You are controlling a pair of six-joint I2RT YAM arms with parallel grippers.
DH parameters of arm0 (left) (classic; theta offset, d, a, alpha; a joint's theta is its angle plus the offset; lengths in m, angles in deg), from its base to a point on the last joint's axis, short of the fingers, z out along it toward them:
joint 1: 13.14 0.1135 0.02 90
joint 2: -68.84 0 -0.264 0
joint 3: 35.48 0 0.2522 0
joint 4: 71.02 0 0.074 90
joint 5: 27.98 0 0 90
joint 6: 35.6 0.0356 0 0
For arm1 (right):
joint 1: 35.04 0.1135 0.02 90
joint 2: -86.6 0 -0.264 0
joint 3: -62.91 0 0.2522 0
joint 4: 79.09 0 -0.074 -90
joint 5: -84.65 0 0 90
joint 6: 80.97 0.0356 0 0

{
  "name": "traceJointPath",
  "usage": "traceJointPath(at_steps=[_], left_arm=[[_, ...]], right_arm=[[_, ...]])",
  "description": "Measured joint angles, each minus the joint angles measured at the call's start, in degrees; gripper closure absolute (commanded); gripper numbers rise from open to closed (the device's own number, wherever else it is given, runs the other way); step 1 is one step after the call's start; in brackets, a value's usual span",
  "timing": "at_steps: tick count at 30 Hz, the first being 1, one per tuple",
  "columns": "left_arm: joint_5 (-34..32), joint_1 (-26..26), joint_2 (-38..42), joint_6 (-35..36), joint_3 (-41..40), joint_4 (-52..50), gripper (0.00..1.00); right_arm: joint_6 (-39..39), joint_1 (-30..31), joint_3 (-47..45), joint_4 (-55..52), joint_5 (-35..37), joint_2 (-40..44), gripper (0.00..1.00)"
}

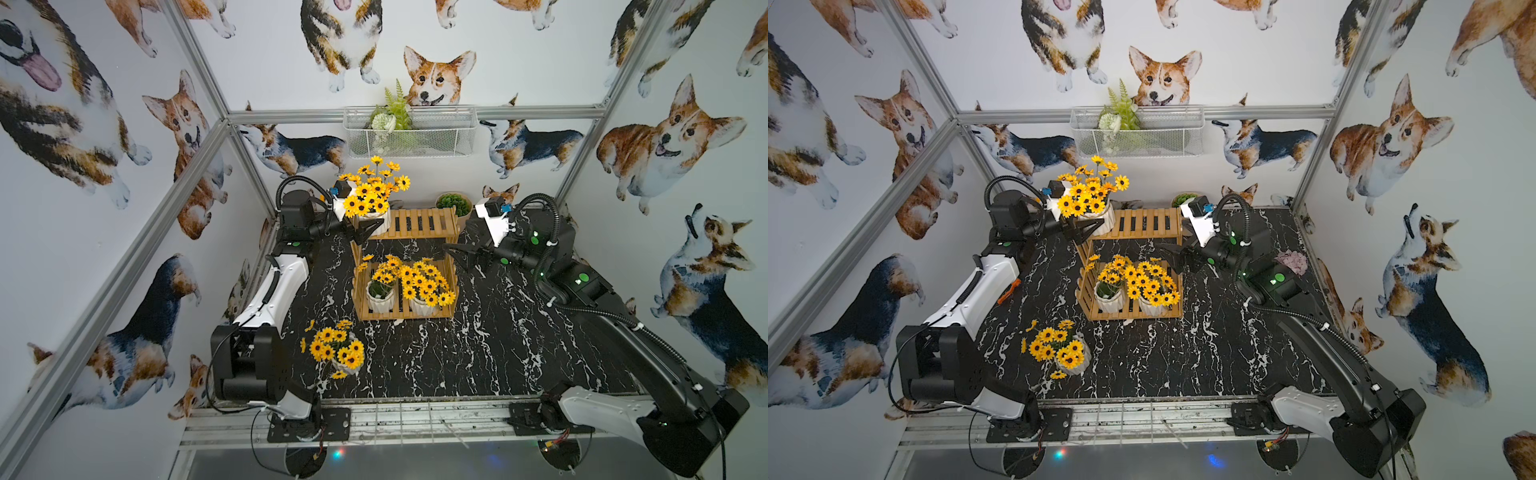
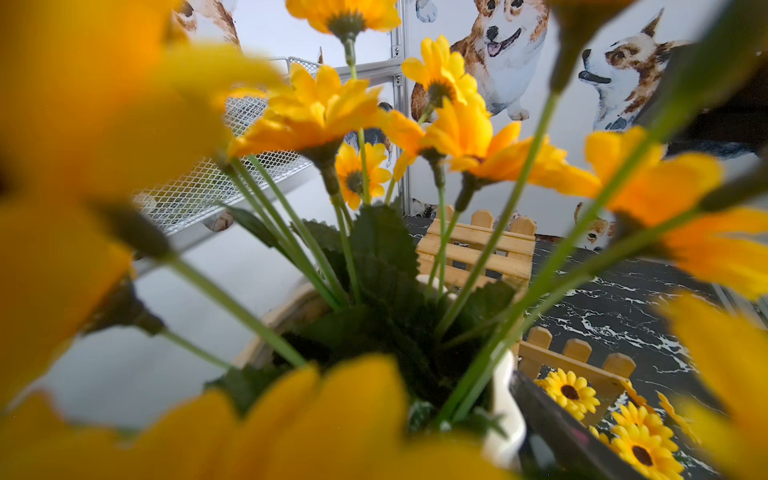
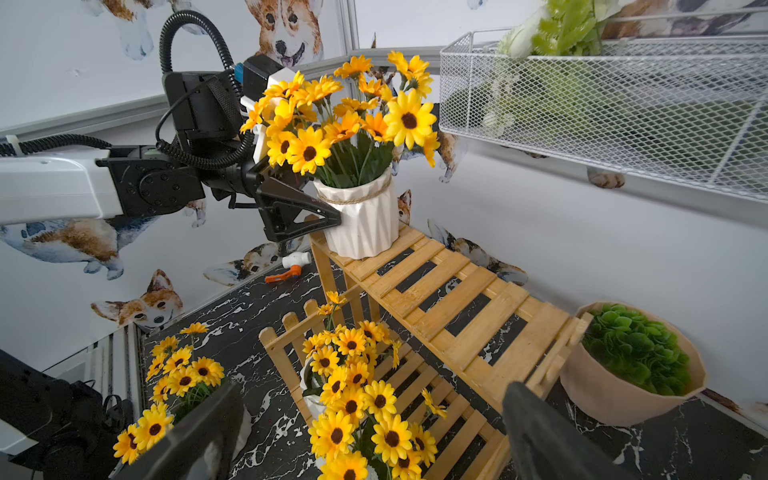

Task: Take the sunflower pots off the shelves
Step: Pick up the sunflower pot from the shelf.

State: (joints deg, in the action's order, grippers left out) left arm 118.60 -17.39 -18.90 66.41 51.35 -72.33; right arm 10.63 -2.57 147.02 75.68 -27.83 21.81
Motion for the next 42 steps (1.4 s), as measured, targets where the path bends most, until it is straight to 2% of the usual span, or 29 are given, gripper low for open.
traceJointPath(at_steps=[20, 42], left_arm=[[6.40, 0.96, -3.15, 0.13, 3.91, -0.39, 0.00], [7.37, -0.42, -6.54, -1.53, 6.73, -0.37, 0.00]], right_arm=[[-0.15, 0.00, 0.90, -2.05, 0.00, 0.02, 0.00], [-0.20, 0.00, 0.72, -2.51, 0.02, 0.04, 0.00]])
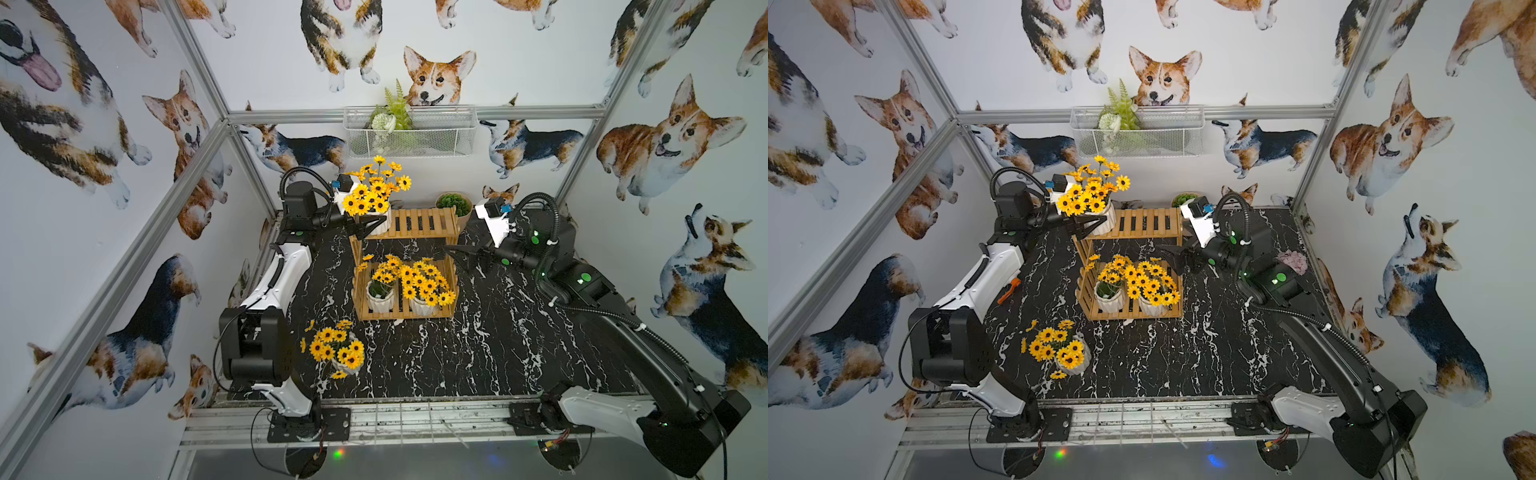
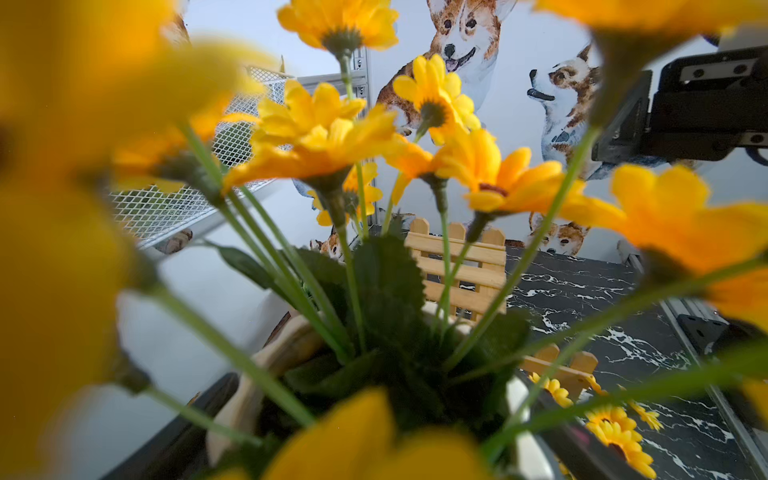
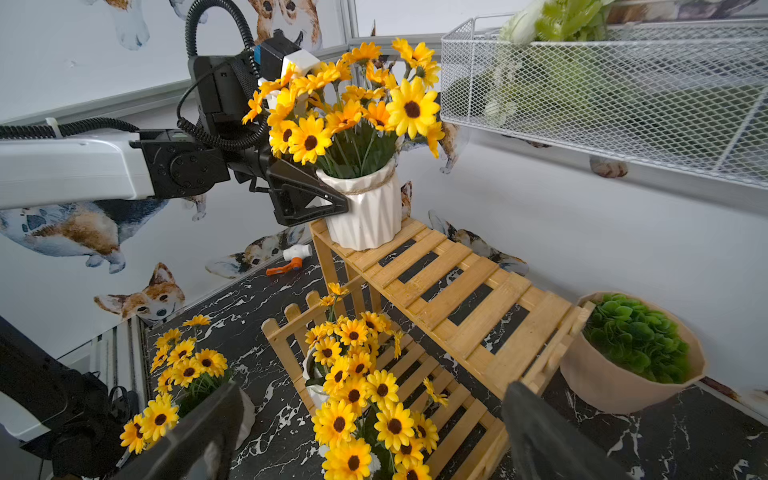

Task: Take the sunflower pots off the shelves
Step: Pick up the sunflower pot from the shelf.

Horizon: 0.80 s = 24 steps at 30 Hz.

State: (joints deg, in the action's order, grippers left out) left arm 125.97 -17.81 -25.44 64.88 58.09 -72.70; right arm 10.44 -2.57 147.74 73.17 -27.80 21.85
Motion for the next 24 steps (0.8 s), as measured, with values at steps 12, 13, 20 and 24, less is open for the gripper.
traceJointPath(at_steps=[12, 13, 20, 24], left_arm=[[-0.13, -1.03, -1.84, -0.87, 1.27, 0.20, 0.00], [-0.11, -1.05, -1.86, -0.87, 1.27, 0.20, 0.00], [-0.24, -1.33, -2.27, -1.07, 1.36, 0.22, 0.00], [-0.31, -1.36, -2.32, -1.07, 1.49, 0.22, 0.03]], right_arm=[[-0.09, 0.00, -0.50, -0.35, 0.07, 0.04, 0.00], [-0.11, 0.00, -0.52, -0.39, 0.13, 0.04, 0.00], [-0.17, 0.00, -0.57, -0.39, 0.17, 0.07, 0.00], [-0.17, 0.00, -0.57, -0.39, 0.17, 0.07, 0.00]])
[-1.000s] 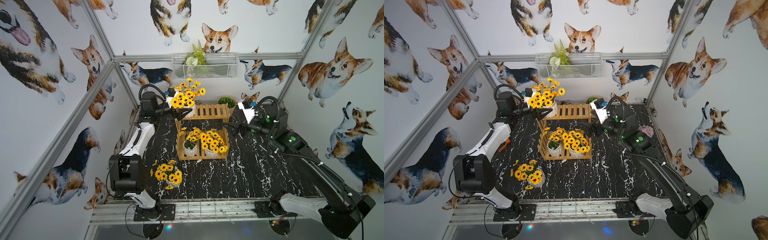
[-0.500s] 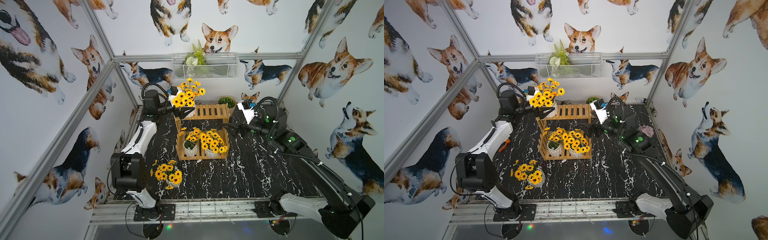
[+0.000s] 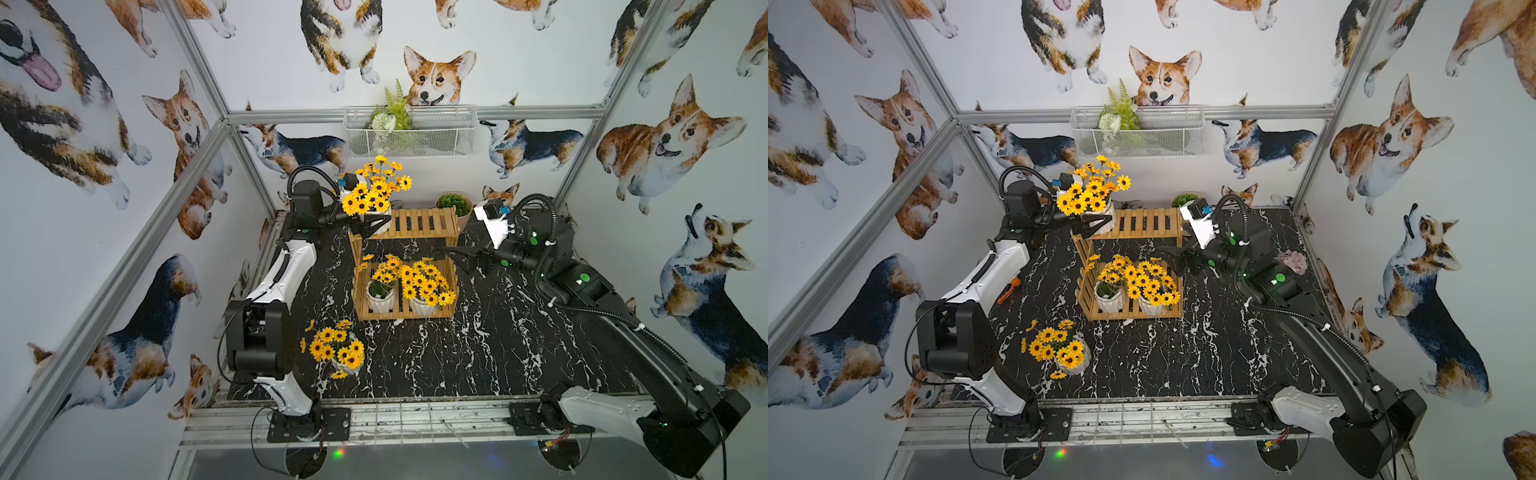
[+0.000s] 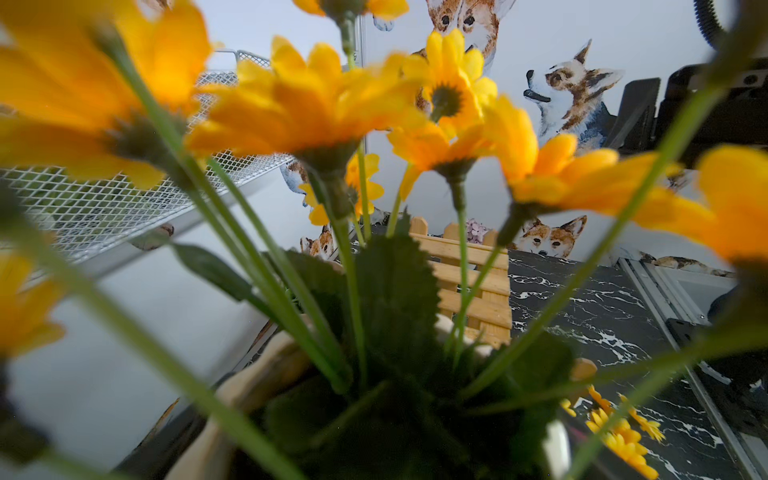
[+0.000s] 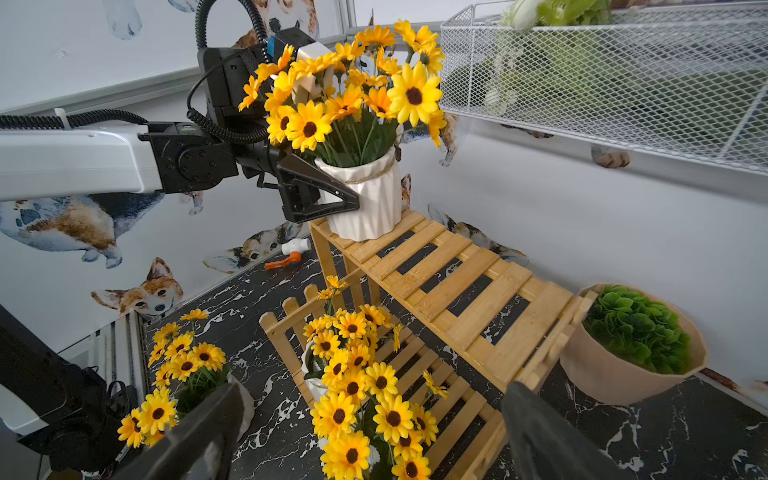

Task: Take the sunflower pots off the shelves
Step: Pick up the sunflower pot from the shelf.

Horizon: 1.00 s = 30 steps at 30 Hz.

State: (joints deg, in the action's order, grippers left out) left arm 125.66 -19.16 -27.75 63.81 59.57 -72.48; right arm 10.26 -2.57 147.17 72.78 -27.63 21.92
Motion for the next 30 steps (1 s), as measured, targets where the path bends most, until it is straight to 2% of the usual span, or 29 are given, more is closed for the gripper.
traceJointPath(at_steps=[5, 6, 7, 8, 17, 30], left_arm=[[-0.61, 0.00, 0.17, 0.52, 0.00, -0.76, 0.11], [-0.83, 0.00, 0.26, 0.81, 0.00, -1.16, 0.15], [-1.01, 0.00, 0.37, 1.05, 0.02, -1.57, 0.28], [-1.03, 0.00, 0.48, 1.29, 0.02, -1.88, 0.37], [-0.55, -0.04, 0.68, 2.64, 0.11, -2.38, 1.00], [1.20, -0.04, 0.61, 0.55, 0.81, -3.06, 1.00]], right_arm=[[-0.02, 0.02, 0.00, 0.00, 0.00, 0.00, 0.00], [-0.02, 0.00, 0.02, 0.00, 0.00, 0.00, 0.00], [-0.02, 0.00, 0.02, 0.00, 0.00, 0.00, 0.00], [-0.02, 0.00, 0.04, 0.00, 0.00, 0.00, 0.00], [-0.02, 0.00, 0.09, 0.00, -0.02, 0.00, 0.00], [0.00, 0.00, -0.17, 0.00, -0.02, 0.00, 0.00]])
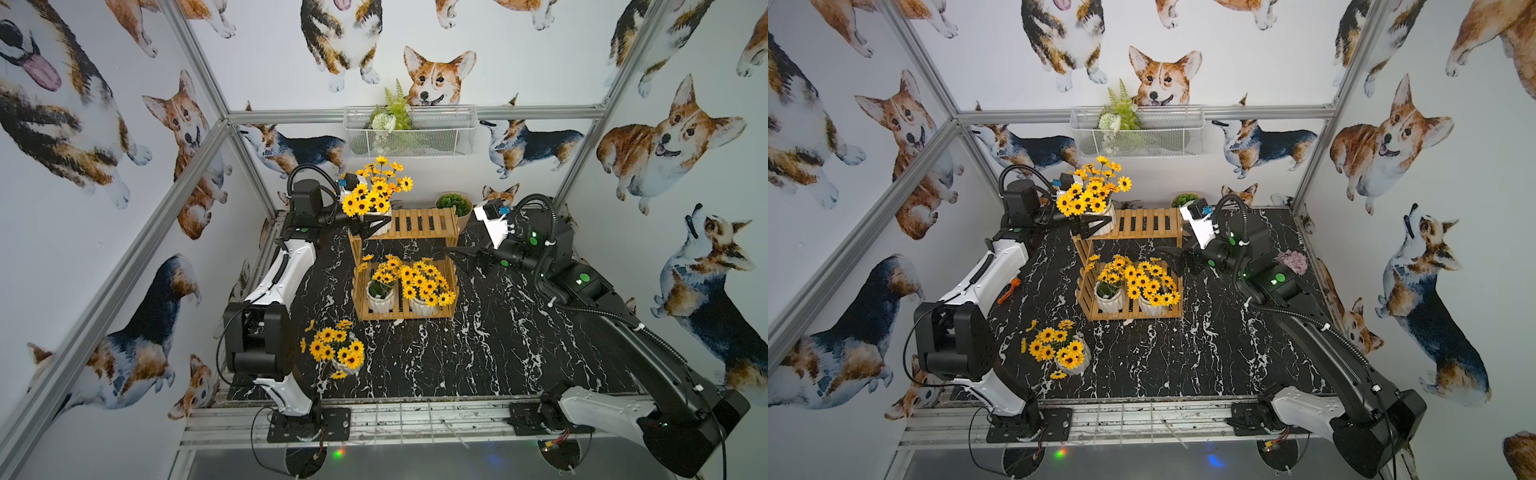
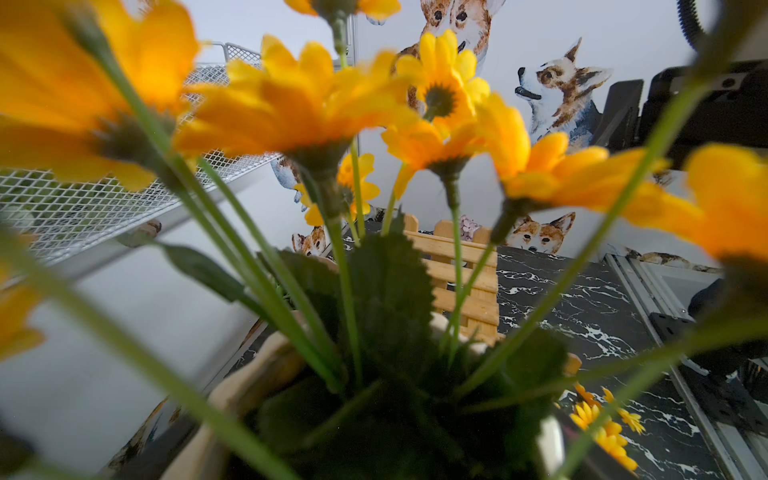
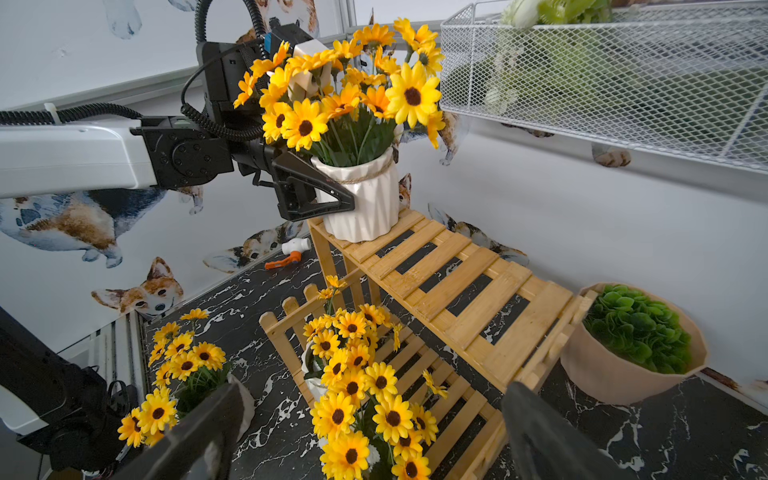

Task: Take the sunflower pots off the shelves
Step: Pick up the sunflower pot from the shelf.

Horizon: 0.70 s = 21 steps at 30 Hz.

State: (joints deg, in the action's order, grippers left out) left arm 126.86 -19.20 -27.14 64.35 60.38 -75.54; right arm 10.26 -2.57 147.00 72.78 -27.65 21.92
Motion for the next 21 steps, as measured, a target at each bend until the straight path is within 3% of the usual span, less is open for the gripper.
traceJointPath(at_steps=[21], left_arm=[[-0.24, -0.76, 8.44, -2.05, -2.58, 3.26, 1.00]], right_arm=[[0.44, 0.00, -1.70, 0.11, 2.71, 2.93, 0.00]])
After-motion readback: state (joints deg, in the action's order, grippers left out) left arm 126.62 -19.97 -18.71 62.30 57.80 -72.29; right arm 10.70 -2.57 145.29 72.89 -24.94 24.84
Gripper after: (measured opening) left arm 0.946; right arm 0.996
